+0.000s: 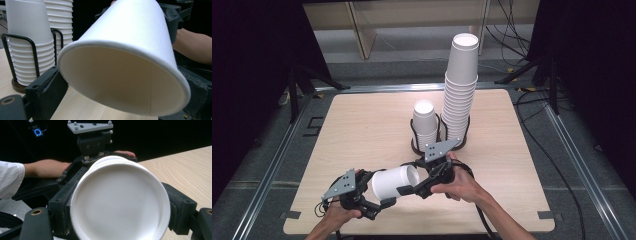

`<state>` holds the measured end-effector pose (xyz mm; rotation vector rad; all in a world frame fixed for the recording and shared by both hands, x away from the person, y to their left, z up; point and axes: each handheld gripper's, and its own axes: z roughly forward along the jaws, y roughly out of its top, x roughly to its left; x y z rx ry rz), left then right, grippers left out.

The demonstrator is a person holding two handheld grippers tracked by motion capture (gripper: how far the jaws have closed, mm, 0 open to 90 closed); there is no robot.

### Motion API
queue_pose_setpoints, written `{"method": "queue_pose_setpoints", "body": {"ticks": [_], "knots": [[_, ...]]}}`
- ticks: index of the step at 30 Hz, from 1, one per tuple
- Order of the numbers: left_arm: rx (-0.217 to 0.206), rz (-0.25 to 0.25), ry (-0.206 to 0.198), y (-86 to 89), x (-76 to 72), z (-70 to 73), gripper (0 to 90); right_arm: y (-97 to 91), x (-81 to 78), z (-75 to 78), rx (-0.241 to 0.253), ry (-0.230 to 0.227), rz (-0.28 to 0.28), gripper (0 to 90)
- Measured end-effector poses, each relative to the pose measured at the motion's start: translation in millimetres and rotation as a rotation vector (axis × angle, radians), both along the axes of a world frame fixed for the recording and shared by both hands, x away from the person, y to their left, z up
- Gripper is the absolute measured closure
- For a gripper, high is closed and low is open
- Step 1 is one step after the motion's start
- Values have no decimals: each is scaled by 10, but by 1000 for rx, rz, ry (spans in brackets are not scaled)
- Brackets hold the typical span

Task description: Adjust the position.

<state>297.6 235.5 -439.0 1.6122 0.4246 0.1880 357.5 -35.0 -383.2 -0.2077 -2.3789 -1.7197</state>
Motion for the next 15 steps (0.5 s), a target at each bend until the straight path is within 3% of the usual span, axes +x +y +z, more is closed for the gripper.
{"method": "queue_pose_setpoints", "body": {"ticks": [5, 9, 11, 12, 15], "knots": [[9, -16, -11, 7, -2, 11, 92, -18, -7, 25, -15, 10, 14, 243], [7, -20, -15, 8, -8, 18, 102, -19, -2, 43, -21, -12, 13, 238], [-3, -33, -21, 5, -7, 21, 110, -22, -15, 60, -30, 6, 10, 234], [20, -25, -18, 10, -20, 35, 114, -23, -8, 68, -32, -17, 16, 233], [25, -37, -25, -3, -30, 42, 123, -29, -27, 95, -74, -43, 15, 224]]}}
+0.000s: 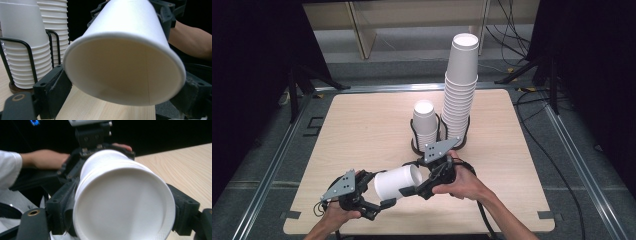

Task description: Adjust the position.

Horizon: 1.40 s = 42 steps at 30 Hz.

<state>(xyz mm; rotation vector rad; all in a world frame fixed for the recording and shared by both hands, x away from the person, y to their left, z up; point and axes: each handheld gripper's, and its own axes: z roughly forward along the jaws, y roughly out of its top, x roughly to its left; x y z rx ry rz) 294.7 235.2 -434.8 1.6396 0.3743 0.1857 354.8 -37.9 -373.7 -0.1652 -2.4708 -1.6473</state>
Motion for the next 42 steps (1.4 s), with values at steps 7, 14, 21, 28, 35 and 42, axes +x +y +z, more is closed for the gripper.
{"method": "queue_pose_setpoints", "body": {"ticks": [7, 14, 21, 28, 35, 42], "knots": [[-5, -1, -4, -8, -4, -1, 126, -5, -9, 24, -13, 1, 14, 236], [-4, 9, -9, 1, -3, 4, 131, -4, 27, 48, -17, 13, 18, 159], [25, 9, -20, -11, 3, -10, 133, -17, 14, 203, -133, -36, 31, 154], [51, 5, -23, -31, -2, -16, 133, 104, -25, 349, -323, -127, 67, 158], [74, 8, -24, -19, -11, -9, 133, 193, -27, 328, -387, -137, 91, 178], [62, -10, -29, -49, -11, -26, 132, 197, -36, 277, -384, -134, 103, 214]]}}
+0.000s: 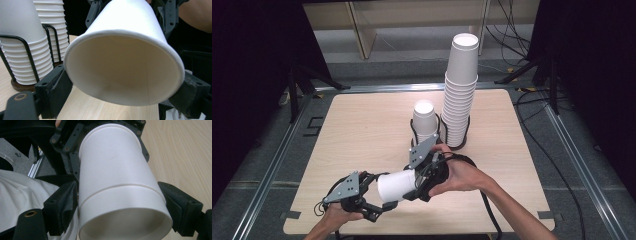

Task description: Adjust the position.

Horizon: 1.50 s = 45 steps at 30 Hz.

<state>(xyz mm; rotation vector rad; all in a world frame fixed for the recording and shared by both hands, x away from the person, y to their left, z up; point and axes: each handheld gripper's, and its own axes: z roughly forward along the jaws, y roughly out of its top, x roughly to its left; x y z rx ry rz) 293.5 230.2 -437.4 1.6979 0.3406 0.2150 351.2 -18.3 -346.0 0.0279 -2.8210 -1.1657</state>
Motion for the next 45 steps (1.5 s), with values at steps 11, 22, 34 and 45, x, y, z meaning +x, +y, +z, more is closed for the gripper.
{"method": "queue_pose_setpoints", "body": {"ticks": [11, 22, 34, 45], "knots": [[37, -8, -1, 1, -16, 0, 131, 4, 1, -30, -40, -18, 25, 235], [18, -31, -8, -2, -13, -1, 132, 4, -31, -16, -78, -21, 26, 246], [12, -38, 1, 12, -5, -13, 116, -55, -46, -59, -47, -22, 24, 250], [27, -41, -7, 27, -8, 19, 121, -66, -21, -106, 4, -49, 59, 252]]}}
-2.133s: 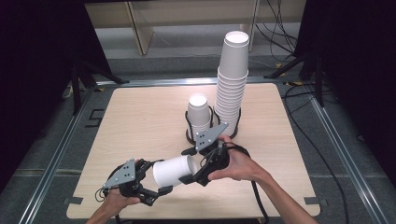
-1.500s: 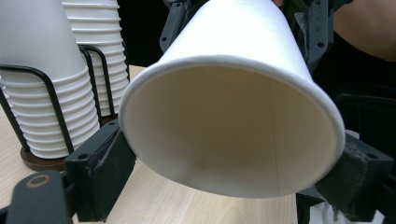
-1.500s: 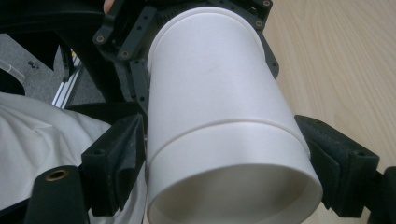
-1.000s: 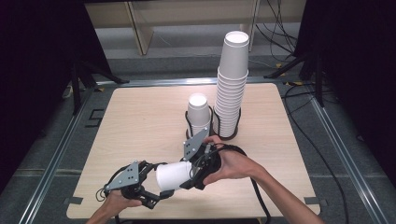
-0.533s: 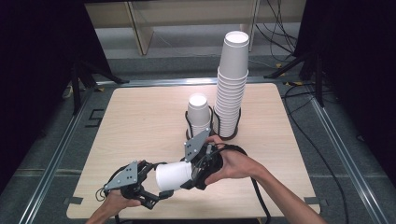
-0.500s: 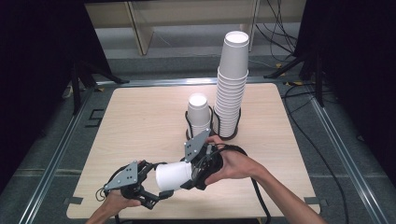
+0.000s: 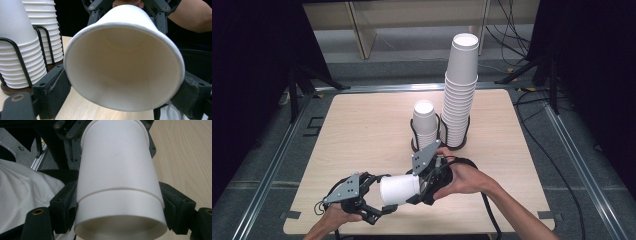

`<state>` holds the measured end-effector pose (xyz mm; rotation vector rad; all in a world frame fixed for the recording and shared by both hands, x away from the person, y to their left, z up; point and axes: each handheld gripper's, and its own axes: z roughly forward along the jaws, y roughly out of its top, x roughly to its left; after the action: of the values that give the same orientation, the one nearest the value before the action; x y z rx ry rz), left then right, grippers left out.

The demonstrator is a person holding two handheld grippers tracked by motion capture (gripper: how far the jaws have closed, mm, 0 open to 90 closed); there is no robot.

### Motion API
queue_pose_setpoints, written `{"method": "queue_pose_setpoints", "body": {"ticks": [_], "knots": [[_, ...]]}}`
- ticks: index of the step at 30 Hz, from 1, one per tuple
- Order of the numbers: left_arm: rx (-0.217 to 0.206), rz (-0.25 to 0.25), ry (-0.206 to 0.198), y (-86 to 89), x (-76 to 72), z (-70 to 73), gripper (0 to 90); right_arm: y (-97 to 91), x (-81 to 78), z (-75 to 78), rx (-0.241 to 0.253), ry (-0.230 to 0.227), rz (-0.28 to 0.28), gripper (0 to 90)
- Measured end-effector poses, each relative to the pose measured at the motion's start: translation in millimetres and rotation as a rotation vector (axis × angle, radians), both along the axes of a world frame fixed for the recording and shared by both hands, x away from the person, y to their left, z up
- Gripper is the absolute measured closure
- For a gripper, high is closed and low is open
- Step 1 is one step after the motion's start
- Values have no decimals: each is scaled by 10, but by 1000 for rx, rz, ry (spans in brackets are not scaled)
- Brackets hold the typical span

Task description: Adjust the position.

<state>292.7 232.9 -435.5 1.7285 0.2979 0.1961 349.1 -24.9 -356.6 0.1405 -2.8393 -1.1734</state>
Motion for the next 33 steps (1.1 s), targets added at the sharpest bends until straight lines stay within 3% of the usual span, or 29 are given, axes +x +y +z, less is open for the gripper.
{"method": "queue_pose_setpoints", "body": {"ticks": [2, 3, 7, 8, 11, 14, 17, 21, 23, 24, 27, 28, 33], "knots": [[-8, -5, -4, -14, 2, 10, 127, -12, -29, -1, 1, 43, -22, 254], [15, 3, -8, 2, -5, 24, 129, -6, -5, -13, 10, 7, -4, 255], [1, -3, -7, -2, 3, 8, 122, -12, -14, -17, 23, 29, 3, 254], [-21, -6, -6, -17, 5, -1, 119, -13, -12, -21, 26, 31, 1, 252], [-4, 7, -9, 4, -3, 13, 114, -17, -9, -27, 37, 37, 4, 251], [-39, 14, -3, -9, -8, 13, 102, -26, -6, -22, 49, 35, 7, 248], [-49, 15, 9, -14, 0, 23, 94, -23, -2, -32, 59, 25, 8, 247], [-48, 6, 4, -17, -7, 24, 91, -20, -33, -39, 63, 44, -1, 247], [-66, 0, 2, -27, -3, 16, 89, 1, -17, -50, 73, 32, 21, 246], [-47, 5, 3, -16, -8, 23, 89, -2, -27, -49, 66, 42, 7, 246], [-67, -7, -3, -26, -4, 16, 98, 9, -6, -52, 78, 20, 31, 247], [-38, 1, -2, -9, -12, 30, 105, 9, -6, -53, 80, 21, 32, 249], [-30, -1, -7, 1, -7, 44, 128, 3, -10, -61, 75, 43, 23, 254]]}}
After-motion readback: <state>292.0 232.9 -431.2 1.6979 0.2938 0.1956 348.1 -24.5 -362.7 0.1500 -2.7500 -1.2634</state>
